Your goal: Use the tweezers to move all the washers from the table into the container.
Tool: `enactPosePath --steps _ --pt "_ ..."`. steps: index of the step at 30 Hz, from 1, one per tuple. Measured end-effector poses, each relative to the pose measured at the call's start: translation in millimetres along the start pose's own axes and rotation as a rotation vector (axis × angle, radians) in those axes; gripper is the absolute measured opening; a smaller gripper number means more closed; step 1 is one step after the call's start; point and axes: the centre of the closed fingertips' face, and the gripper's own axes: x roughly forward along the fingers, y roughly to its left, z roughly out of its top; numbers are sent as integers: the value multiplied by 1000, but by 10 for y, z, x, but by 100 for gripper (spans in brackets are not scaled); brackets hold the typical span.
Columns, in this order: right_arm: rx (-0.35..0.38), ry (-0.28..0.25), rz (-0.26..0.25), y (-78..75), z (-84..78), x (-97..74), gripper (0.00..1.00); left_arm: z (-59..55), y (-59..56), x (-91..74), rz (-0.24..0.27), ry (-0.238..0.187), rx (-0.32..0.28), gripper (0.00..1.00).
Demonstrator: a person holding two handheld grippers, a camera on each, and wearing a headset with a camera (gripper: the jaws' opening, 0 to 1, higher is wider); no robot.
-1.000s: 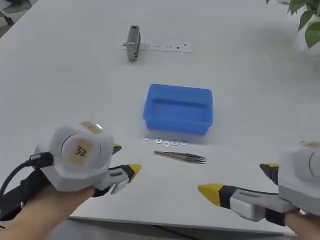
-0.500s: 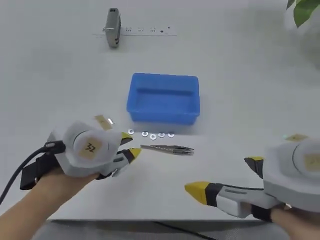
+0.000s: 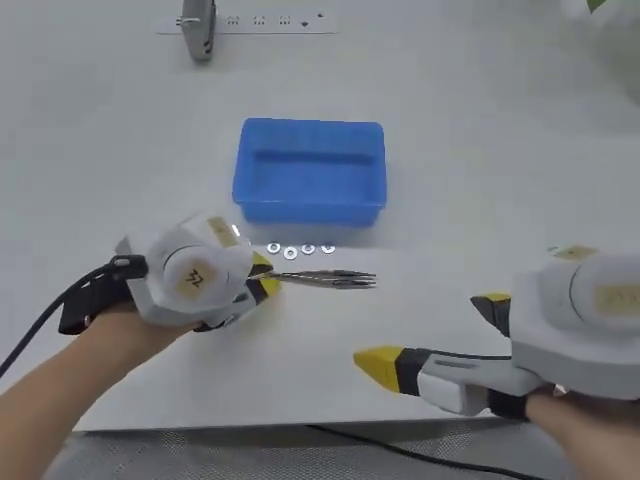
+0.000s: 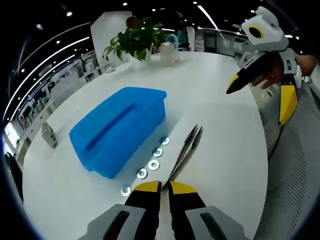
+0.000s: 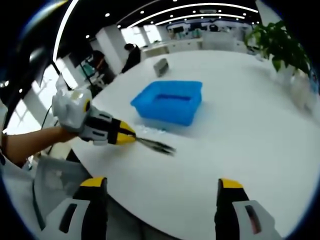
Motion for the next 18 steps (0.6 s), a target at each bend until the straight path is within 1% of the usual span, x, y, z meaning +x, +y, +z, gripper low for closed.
enactPosePath --steps 1,2,5,8,10,12,13,15,16,17,18 --pt "1 -2 4 11 8 -3 88 9 -21 3 -14 -1 21 1" --pt "2 -4 8 23 15 -6 86 7 -36 1 -16 2 23 0" --pt "-4 -8 25 90 33 -14 83 16 -114 -21 -36 4 57 0" --pt "-44 -3 51 198 40 -24 79 52 -172 -85 -36 -4 65 0" --pt "-84 -3 69 277 57 -35 75 94 -193 -158 -33 -11 73 0" --pt "-120 1 84 343 67 -45 69 154 -213 -254 -25 -22 82 0" --pt "-138 -2 90 380 82 -48 66 202 -227 -325 -18 -34 87 0" --pt "-187 -20 117 494 141 -51 59 257 -259 -423 -14 -43 92 0" --pt "-209 -30 131 547 169 -47 57 301 -290 -492 -12 -57 98 0" --pt "-225 -50 139 608 216 -26 57 321 -313 -536 -15 -60 102 0" --pt "-227 -49 144 643 224 -10 58 339 -350 -603 -18 -59 102 0"
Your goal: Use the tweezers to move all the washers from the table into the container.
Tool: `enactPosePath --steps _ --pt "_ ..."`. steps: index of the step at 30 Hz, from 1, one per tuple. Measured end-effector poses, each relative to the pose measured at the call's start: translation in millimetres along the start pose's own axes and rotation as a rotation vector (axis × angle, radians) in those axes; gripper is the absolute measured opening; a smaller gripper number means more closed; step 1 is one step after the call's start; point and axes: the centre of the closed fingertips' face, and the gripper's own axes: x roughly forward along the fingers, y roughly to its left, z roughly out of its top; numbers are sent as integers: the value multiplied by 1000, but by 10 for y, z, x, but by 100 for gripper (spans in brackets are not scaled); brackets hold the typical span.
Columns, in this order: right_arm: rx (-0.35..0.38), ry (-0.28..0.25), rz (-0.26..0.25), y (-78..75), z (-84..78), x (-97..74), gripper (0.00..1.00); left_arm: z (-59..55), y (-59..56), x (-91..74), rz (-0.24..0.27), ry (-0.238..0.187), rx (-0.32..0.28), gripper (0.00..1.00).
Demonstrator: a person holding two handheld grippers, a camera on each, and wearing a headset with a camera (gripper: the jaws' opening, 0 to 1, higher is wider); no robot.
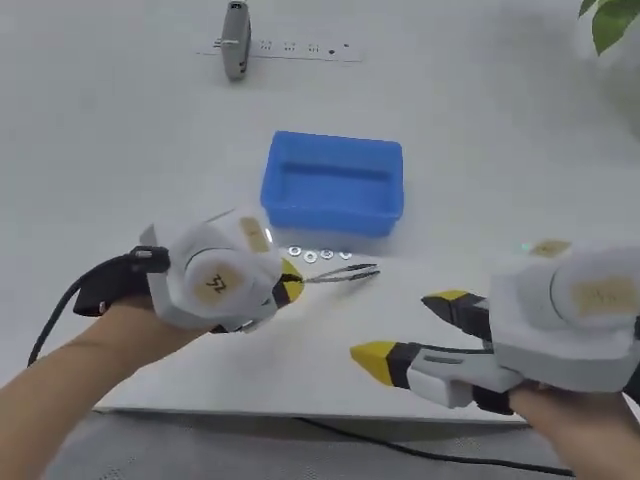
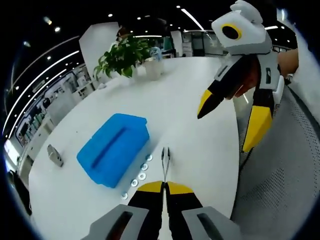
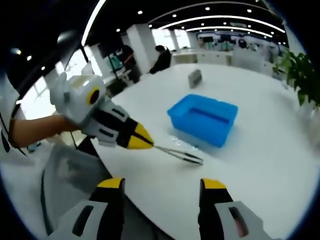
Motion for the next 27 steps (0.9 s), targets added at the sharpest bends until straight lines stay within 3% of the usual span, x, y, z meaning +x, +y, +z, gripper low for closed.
enactPosePath --steps 2,5,9,11,12,18,22,27 --pt "-54 4 26 101 50 47 55 55 -46 -103 2 -17 12 0" --pt "-178 5 12 204 135 93 45 88 -125 -238 -7 -17 29 0" --pt "-242 1 14 347 222 200 41 151 -228 -392 -24 -29 64 0" --pt "-292 54 28 393 179 286 39 181 -281 -460 -37 -34 75 0" --pt "-319 54 27 429 195 329 37 194 -301 -484 -46 -34 81 0" --pt "-414 86 69 648 171 467 22 225 -432 -634 -101 -48 149 0" --pt "-458 90 58 703 180 518 10 246 -473 -717 -128 -61 179 0" --pt "-495 115 72 810 154 517 8 267 -539 -907 -159 -80 235 0"
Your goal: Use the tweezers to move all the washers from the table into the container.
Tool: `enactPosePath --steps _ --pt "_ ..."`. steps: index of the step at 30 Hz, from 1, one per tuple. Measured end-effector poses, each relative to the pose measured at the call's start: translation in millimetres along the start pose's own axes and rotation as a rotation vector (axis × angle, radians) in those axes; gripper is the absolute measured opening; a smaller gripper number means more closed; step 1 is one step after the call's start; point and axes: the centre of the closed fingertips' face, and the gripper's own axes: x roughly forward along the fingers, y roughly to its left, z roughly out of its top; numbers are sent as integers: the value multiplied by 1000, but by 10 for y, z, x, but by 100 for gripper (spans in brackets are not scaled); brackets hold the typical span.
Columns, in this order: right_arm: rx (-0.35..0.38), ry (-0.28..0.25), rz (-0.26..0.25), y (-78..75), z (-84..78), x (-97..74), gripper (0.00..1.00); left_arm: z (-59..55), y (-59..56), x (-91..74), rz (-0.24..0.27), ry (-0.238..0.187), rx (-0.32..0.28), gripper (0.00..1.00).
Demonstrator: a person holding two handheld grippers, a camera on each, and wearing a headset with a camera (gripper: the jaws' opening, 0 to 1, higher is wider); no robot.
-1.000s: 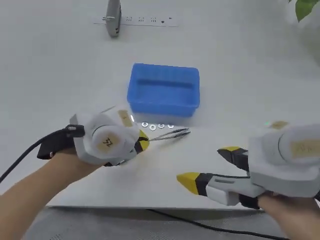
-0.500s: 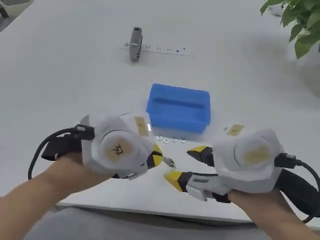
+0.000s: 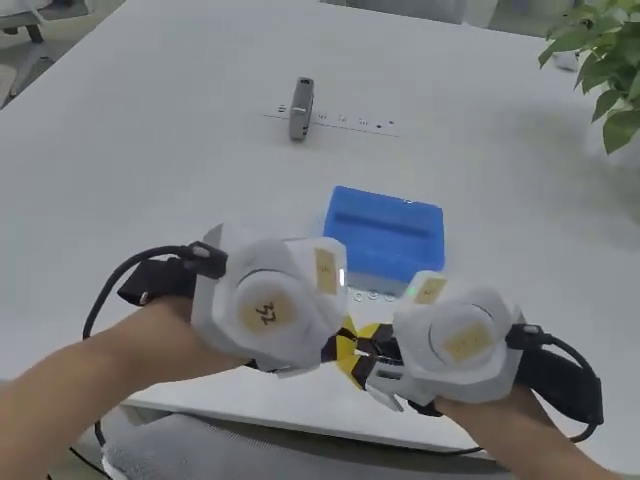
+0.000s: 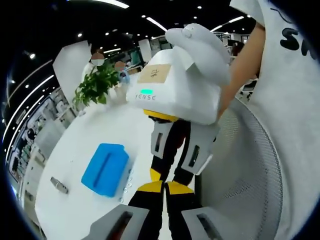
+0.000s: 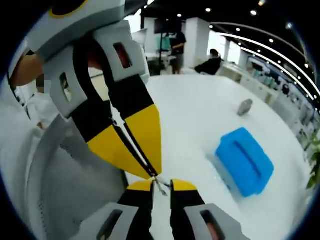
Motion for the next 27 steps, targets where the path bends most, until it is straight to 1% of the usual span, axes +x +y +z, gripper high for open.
enactPosePath --steps 1,4,6,7,9,11,12,13,14,15,16,18,19,20,21,22,23,24,25,26,27 --pt "-22 -7 -1 17 25 -13 6 17 -14 -26 -6 -9 6 0" --pt "-44 -6 -10 83 89 -46 6 54 -52 -98 -15 -30 36 0" --pt "-106 -13 -26 121 145 -71 5 86 -70 -138 -17 -47 48 0" --pt "-106 -23 -49 129 168 -79 4 102 -72 -159 -8 -56 59 0" --pt "-93 -22 -63 129 167 -88 4 98 -66 -175 12 -62 64 0" --pt "-61 -23 -86 100 157 -107 3 105 -27 -192 67 -89 19 0" --pt "-47 -28 -91 89 160 -126 3 102 -11 -207 90 -92 2 0" --pt "-42 -32 -89 83 165 -138 3 101 26 -224 129 -104 -32 0" --pt "-27 -31 -86 70 167 -149 3 97 41 -237 149 -114 -45 0" --pt "-20 -31 -85 55 170 -153 3 64 70 -248 180 -114 -73 3" --pt "-18 -34 -85 37 170 -154 3 50 92 -254 204 -124 -99 6" --pt "-8 -40 -84 -20 161 -136 3 -10 174 -295 285 -139 -166 17" --pt "2 -37 -85 -66 145 -117 3 -39 200 -311 314 -151 -202 20" --pt "5 -36 -86 -82 143 -112 3 -88 225 -343 344 -160 -246 21" --pt "12 -34 -82 -135 151 -105 3 -123 258 -372 377 -170 -279 23" --pt "12 -35 -81 -165 163 -100 3 -179 307 -414 430 -189 -335 25" --pt "9 -34 -79 -212 183 -89 3 -228 321 -431 452 -191 -364 28" --pt "2 -34 -79 -249 202 -82 3 -313 358 -458 501 -187 -406 32" --pt "-1 -35 -79 -268 213 -78 3 -354 368 -459 520 -191 -418 36" --pt "-6 -37 -77 -331 246 -62 3 -434 379 -459 547 -184 -445 39" --pt "4 -40 -72 -406 277 -42 3 -490 395 -460 569 -172 -461 40"
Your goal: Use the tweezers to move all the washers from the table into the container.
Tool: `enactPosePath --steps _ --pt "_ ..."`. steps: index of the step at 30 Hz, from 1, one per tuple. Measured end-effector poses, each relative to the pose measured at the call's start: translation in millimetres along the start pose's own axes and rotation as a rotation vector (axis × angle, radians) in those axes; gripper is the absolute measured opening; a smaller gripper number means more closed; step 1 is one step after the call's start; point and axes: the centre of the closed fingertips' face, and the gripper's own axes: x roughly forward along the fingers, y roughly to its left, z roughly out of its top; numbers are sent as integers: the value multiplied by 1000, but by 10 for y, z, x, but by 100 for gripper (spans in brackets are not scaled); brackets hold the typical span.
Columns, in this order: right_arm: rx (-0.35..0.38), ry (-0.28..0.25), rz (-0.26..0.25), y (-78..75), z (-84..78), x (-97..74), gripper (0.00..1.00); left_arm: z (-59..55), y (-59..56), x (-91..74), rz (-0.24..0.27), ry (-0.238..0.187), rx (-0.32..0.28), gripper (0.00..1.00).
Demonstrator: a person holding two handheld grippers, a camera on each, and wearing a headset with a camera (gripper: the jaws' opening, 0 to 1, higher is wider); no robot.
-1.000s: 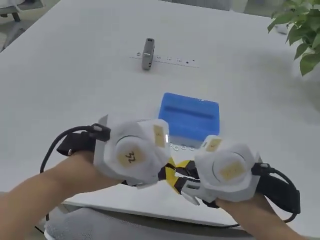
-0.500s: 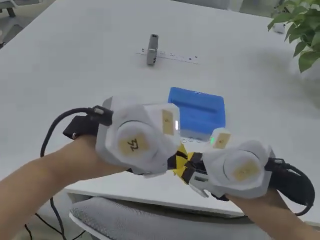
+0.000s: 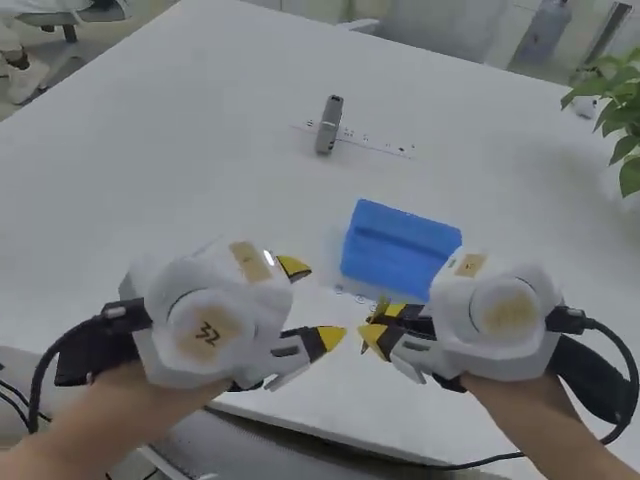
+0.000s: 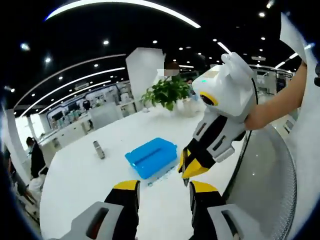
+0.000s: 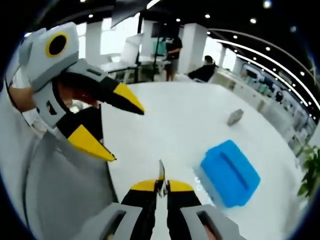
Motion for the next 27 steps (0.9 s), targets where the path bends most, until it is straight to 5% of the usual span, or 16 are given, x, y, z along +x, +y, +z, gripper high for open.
enactPosePath --steps 4,8,13,19,22,25,27 --pt "63 -32 7 -200 110 104 3 -150 101 62 66 35 -29 49" --pt "132 -78 -49 -450 213 242 3 -265 213 94 134 77 -62 58" --pt "183 -96 -99 -612 220 462 3 -359 294 168 151 73 -102 69" --pt "225 -77 -135 -739 113 651 3 -406 341 227 176 81 -99 70" --pt "340 -97 -163 -848 57 712 4 -452 336 219 184 98 -80 69" --pt "363 -109 -190 -896 23 776 4 -408 327 212 177 77 -74 66" --pt "381 -117 -209 -910 4 832 4 -460 306 228 163 104 -72 64"
